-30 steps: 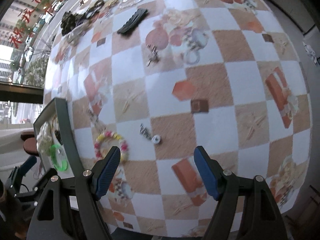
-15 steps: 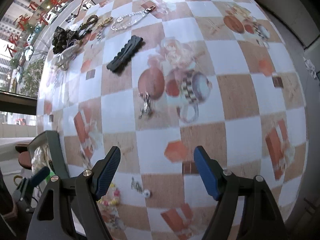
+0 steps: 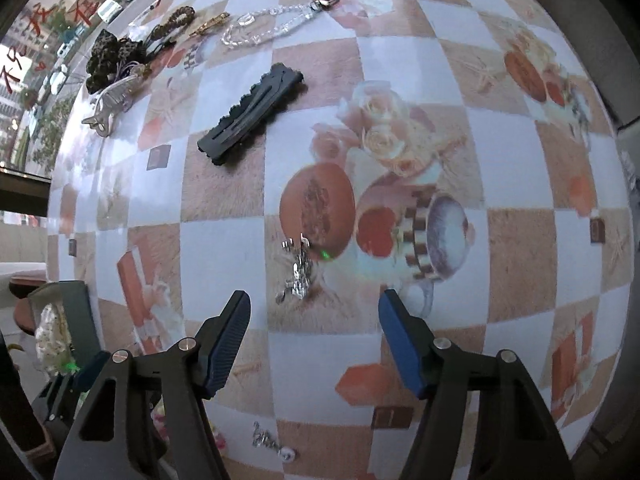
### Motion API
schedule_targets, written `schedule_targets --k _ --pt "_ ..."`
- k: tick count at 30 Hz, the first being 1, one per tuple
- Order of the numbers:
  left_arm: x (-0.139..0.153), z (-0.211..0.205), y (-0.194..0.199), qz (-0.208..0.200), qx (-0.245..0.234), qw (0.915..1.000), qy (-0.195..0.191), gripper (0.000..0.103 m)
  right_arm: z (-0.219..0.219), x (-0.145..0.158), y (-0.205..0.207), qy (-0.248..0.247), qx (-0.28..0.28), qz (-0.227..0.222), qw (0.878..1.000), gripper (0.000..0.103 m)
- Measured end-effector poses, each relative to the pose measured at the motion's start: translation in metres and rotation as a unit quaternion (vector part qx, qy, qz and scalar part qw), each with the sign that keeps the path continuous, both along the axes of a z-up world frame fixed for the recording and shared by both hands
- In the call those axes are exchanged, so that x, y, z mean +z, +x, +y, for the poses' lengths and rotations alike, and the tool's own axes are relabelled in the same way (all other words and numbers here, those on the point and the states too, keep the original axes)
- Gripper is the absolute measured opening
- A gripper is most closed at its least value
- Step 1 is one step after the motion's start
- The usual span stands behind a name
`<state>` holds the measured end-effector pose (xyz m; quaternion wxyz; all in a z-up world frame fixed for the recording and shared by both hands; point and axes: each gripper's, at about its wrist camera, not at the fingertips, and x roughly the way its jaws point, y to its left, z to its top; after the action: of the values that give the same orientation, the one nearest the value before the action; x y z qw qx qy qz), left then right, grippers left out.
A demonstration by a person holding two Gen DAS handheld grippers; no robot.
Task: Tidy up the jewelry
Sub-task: 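Grasp the silver charm with the right gripper while the left grasps the silver bunny-ear clip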
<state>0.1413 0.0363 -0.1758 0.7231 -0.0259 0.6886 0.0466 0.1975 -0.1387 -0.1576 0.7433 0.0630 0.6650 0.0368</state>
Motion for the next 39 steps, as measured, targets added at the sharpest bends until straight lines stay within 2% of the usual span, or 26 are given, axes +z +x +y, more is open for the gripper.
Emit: schedule_targets --k 3,5,9,11,13,14,15,16,19,27,31,39 --pt "-0.002 -0.003 0.001 -0.003 0.005 1.0000 -0.007 0.081 0.006 -0.001 0.005 -0.016 0.011 -0.007 1.000 0.069" --pt "-0.002 -0.005 0.000 -0.005 0.002 1.0000 -0.007 0.080 0.012 -0.001 0.007 -0.033 0.018 -0.012 0.999 0.065" --pt "-0.001 -0.016 0.001 -0.013 -0.009 0.9997 -0.016 0.062 0.022 -0.001 0.006 -0.074 0.034 -0.023 0.996 0.051" --pt "0.000 -0.022 0.001 -0.016 -0.017 0.9996 -0.018 0.055 0.021 -0.001 0.005 -0.074 0.033 -0.027 0.996 0.039" --pt "0.001 -0.024 0.001 -0.019 -0.020 0.9994 -0.019 0.037 0.021 0.000 0.005 -0.074 0.034 -0.028 0.996 0.029" --pt "0.002 -0.025 0.002 -0.020 -0.023 0.9994 -0.019 0.032 0.020 0.000 0.005 -0.073 0.035 -0.028 0.996 0.023" --pt "0.002 -0.026 0.002 -0.020 -0.025 0.9993 -0.021 0.023 0.021 0.000 0.006 -0.072 0.036 -0.029 0.996 0.018" --pt "0.002 -0.027 0.002 -0.021 -0.027 0.9992 -0.023 0.022 0.021 0.000 0.005 -0.072 0.037 -0.031 0.996 0.014" --pt "0.005 -0.026 0.002 -0.024 -0.031 0.9988 -0.028 0.022 0.018 0.001 0.000 -0.060 0.031 -0.033 0.997 0.014" --pt "0.036 -0.023 -0.006 -0.050 -0.053 0.9959 -0.054 0.022 -0.012 0.015 -0.021 0.001 -0.003 -0.027 1.000 0.014" --pt "0.055 -0.010 -0.014 -0.066 -0.048 0.9942 -0.070 0.021 -0.021 0.023 -0.031 0.021 -0.013 -0.024 0.999 0.014" --pt "0.087 0.012 -0.030 -0.089 -0.060 0.9902 -0.089 0.021 -0.019 0.042 -0.055 0.049 -0.023 -0.021 0.998 0.014"
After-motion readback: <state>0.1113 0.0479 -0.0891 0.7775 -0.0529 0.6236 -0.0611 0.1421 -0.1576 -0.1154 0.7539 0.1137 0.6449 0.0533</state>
